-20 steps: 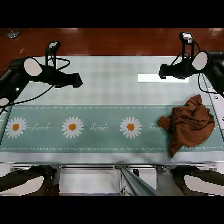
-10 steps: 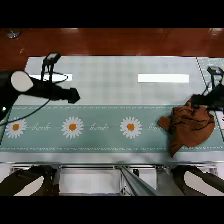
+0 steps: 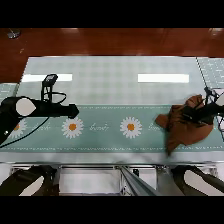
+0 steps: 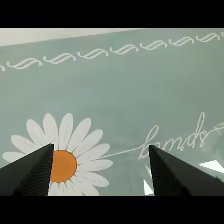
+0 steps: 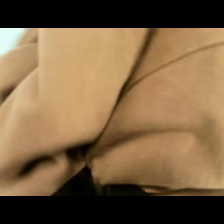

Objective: Fold the shirts.

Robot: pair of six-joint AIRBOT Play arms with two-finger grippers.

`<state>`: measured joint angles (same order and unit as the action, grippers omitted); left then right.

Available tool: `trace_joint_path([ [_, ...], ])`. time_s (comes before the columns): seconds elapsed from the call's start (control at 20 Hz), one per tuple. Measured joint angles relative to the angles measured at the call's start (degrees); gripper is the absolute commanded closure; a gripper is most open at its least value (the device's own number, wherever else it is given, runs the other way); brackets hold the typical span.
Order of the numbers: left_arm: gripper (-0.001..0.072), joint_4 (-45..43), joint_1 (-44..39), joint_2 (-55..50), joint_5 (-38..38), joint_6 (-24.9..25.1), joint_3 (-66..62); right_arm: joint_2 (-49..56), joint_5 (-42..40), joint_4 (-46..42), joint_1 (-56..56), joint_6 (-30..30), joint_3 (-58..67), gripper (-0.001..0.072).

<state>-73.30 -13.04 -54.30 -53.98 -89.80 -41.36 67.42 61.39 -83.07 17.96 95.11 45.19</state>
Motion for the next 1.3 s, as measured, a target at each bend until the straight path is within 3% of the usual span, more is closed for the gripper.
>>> trace_joint_path([
  [0.35,0.0005,-2.2,9.9,3.1,-8.8,4.1,-7.3,-10.4,2.7,4.8,-0.5,-5.3,22.6,0.0688],
  [0.65,0.0005,0.0,12.6,10.1,-13.2,4.9,-3.5,-17.8,3.2,5.9,-6.1,-6.6,39.4,0.0689],
  [1.1,0.0005,5.9,13.0,12.3,-11.2,5.1,1.2,-18.8,3.0,6.8,-17.2,-8.2,61.4,0.0689],
  [1.3,0.0005,7.3,13.0,12.4,-9.8,5.1,1.4,-17.0,4.3,13.5,-23.4,-10.3,64.2,0.0689],
])
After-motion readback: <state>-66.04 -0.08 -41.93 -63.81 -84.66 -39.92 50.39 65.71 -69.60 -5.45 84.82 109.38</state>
